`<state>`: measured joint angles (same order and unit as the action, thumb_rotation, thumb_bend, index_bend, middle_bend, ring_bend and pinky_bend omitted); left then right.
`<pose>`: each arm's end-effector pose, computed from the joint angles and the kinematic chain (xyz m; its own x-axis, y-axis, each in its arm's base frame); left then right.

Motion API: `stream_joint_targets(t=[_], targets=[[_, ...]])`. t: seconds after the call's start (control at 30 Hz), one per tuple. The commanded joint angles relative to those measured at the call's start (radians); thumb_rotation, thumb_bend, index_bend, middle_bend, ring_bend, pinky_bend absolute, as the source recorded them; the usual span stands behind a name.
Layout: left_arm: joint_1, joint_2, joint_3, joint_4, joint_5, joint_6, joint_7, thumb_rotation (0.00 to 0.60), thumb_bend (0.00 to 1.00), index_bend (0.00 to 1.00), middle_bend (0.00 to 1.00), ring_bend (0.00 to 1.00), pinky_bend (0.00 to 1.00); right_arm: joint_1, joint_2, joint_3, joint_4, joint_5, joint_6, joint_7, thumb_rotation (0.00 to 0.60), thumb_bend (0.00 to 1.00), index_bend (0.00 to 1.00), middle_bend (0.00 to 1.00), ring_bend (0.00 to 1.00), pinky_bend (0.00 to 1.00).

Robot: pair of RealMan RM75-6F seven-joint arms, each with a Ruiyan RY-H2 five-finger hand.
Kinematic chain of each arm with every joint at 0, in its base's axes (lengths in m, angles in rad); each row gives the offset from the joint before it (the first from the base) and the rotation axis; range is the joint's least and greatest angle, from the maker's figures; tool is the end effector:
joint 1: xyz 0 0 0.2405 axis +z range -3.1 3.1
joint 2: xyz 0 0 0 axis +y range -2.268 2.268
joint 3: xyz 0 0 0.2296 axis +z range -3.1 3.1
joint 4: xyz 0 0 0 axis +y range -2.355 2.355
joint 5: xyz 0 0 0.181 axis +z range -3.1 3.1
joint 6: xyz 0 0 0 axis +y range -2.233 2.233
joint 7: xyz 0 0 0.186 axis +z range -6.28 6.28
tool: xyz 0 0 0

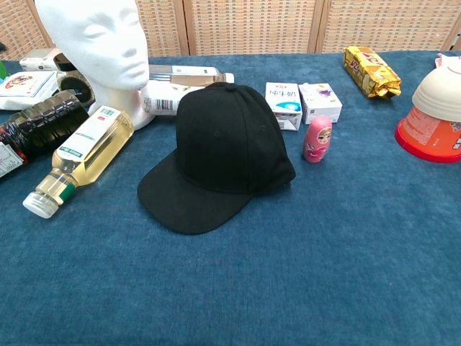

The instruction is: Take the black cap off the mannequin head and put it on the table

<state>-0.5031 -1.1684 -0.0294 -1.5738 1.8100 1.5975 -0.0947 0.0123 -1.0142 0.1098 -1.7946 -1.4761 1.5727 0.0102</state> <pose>-0.1181 0.2770 0.1561 0.2439 -0.1715 0.9545 0.6937 -0.6570 -0.2953 -0.2568 -0.2070 0.2150 0.3126 0.1133 0.9431 -0.9497 0.0570 0.3079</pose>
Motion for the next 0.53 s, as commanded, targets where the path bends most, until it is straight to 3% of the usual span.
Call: stream_joint_targets(t=[0.03, 0.13, 0.33, 0.53], targets=[[0.094, 0.036, -0.008, -0.033, -0.053, 0.097, -0.002, 0.6, 0.0, 0.0, 0.0, 0.0, 0.09, 0.0, 0.0, 0.003, 0.001, 0.005, 0.0, 0.0, 0.6, 0.0, 0.2, 0.0, 0.0, 0.0], [0.174, 0.081, 0.017, -0.097, -0.123, 0.124, 0.018, 0.6, 0.0, 0.0, 0.0, 0.0, 0.06, -0.001, -0.004, 0.009, 0.004, 0.014, 0.008, -0.011, 0.6, 0.0, 0.2, 0.0, 0.0, 0.0], [0.316, 0.194, 0.085, -0.256, -0.347, 0.069, 0.07, 0.6, 0.0, 0.0, 0.0, 0.0, 0.06, -0.004, -0.013, 0.018, 0.006, 0.021, 0.023, -0.03, 0.6, 0.0, 0.2, 0.0, 0.0, 0.0], [0.386, 0.217, 0.101, -0.241, -0.434, 0.03, -0.017, 0.6, 0.0, 0.0, 0.0, 0.0, 0.06, -0.006, -0.01, 0.013, 0.002, 0.01, 0.025, -0.025, 0.6, 0.0, 0.2, 0.0, 0.0, 0.0]])
